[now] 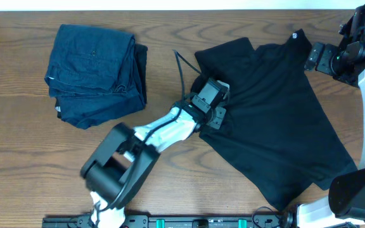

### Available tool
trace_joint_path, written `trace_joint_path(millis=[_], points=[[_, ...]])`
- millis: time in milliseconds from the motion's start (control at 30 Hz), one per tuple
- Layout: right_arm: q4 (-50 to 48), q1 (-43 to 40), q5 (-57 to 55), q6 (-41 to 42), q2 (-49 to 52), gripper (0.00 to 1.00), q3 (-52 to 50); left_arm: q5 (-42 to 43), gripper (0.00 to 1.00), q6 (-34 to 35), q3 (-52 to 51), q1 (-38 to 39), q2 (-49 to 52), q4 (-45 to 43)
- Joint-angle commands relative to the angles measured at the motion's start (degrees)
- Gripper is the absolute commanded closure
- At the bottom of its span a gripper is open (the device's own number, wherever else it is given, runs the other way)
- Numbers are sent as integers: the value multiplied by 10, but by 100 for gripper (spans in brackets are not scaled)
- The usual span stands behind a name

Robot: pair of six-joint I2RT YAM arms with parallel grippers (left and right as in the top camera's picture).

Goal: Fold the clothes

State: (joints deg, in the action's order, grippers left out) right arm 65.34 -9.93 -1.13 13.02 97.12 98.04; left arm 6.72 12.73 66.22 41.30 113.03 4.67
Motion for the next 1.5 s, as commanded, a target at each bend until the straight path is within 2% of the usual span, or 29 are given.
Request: trace_joint_path(millis=[0,133,267,300,400,467,600,700,767,833,1033,1100,1300,1400,1467], points=[[1,2,-4,2,0,1,1,2,77,9,-1,-1,25,-31],[1,2,-4,2,0,1,1,2,77,4,3,-2,9,-68],[1,2,-4,2,0,1,1,2,76,-2,7,-2,-35,-67],[1,2,-4,2,0,1,1,2,70,-2,7,-2,-46,-62],[1,2,-4,2,0,1,1,2,64,-4,7,-3,-77,-29],[1,2,-4,2,0,1,1,2,55,-4,7,-3,-92,5],[1,2,-4,2,0,1,1,2,51,-8,7,-3,-98,68],[1,2,-4,2,0,1,1,2,50,-52,7,-3,-95,116],[1,2,-4,2,0,1,1,2,34,-91,6,-3,-92,131],[1,2,-4,2,0,1,1,2,32,-107,4,-3,-90,131],[1,2,-4,2,0,1,1,2,33,-132,4,-3,-87,129],[1,2,-4,2,0,1,1,2,37,-132,4,-3,-80,129],[1,2,-4,2,0,1,1,2,39,-136,4,-9,-46,111],[1,2,-4,2,0,1,1,2,45,-133,4,-16,-40,97],[1,2,-4,2,0,1,1,2,46,-129,4,-21,-39,86]])
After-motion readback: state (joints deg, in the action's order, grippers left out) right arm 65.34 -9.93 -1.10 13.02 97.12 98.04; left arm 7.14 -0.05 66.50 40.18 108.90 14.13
